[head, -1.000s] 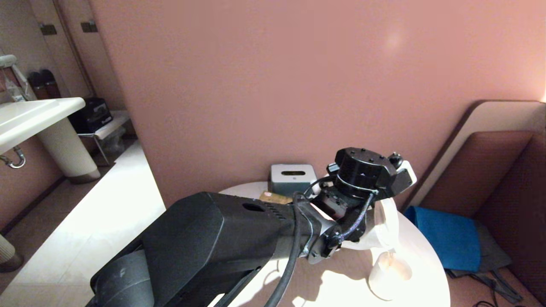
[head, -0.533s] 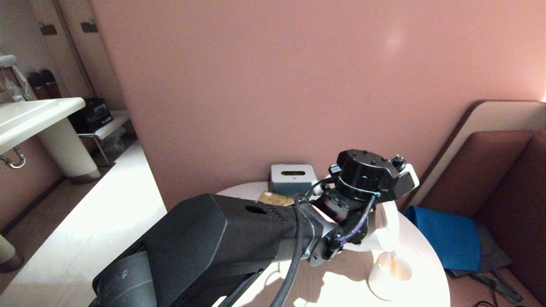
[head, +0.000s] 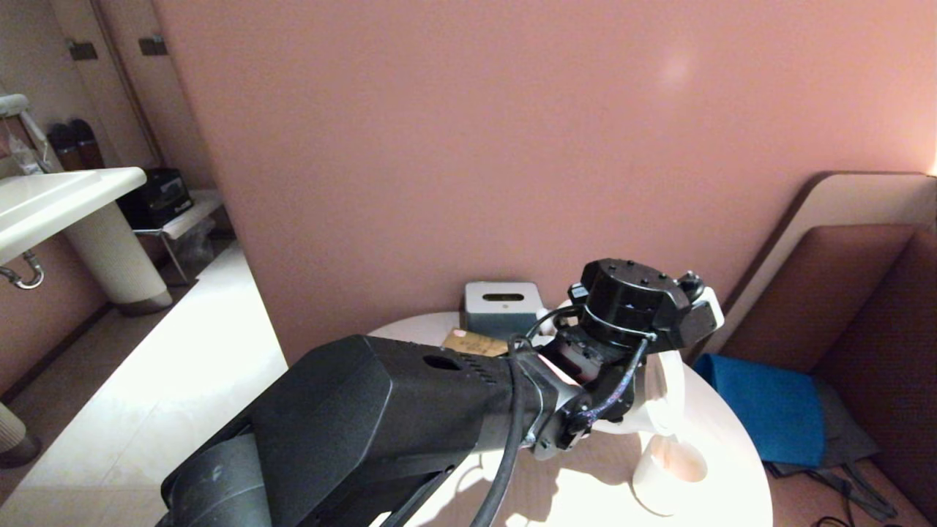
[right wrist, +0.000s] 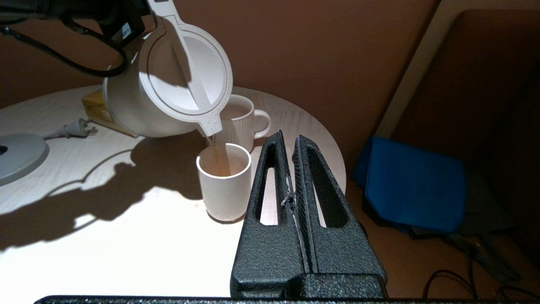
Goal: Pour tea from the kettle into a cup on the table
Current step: Pour water into the cup
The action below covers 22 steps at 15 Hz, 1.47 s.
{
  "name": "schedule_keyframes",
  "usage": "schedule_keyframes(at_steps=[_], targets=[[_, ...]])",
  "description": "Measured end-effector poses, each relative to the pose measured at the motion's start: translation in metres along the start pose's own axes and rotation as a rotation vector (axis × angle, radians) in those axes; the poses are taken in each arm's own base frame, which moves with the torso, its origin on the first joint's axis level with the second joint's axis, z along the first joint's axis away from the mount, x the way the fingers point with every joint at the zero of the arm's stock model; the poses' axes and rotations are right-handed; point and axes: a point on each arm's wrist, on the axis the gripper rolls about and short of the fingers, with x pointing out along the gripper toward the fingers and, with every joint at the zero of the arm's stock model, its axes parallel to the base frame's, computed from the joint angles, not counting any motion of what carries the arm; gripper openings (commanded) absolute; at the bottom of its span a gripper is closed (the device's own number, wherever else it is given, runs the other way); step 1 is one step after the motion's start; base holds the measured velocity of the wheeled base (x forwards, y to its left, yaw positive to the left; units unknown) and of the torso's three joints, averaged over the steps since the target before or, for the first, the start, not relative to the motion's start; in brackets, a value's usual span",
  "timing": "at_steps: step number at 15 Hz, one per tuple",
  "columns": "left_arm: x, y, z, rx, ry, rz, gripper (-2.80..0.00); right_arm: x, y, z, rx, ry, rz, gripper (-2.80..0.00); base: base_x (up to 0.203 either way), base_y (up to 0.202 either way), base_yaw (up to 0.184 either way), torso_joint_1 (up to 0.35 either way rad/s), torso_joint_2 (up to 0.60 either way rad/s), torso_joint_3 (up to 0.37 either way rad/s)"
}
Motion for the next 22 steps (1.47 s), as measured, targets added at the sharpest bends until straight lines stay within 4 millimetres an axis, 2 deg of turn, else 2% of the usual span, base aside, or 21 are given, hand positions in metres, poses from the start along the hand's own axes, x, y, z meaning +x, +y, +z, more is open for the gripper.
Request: schedule_keyframes(at_steps=[22], targets=[[-0.0066,0.0046,0.0093,0.042,-0.023,0.007,-2.8,0.0,0.0,0.0,0.0,0.0,0.0,-2.8,0.0,0.0,0.0,0.0,0.0,0.0]])
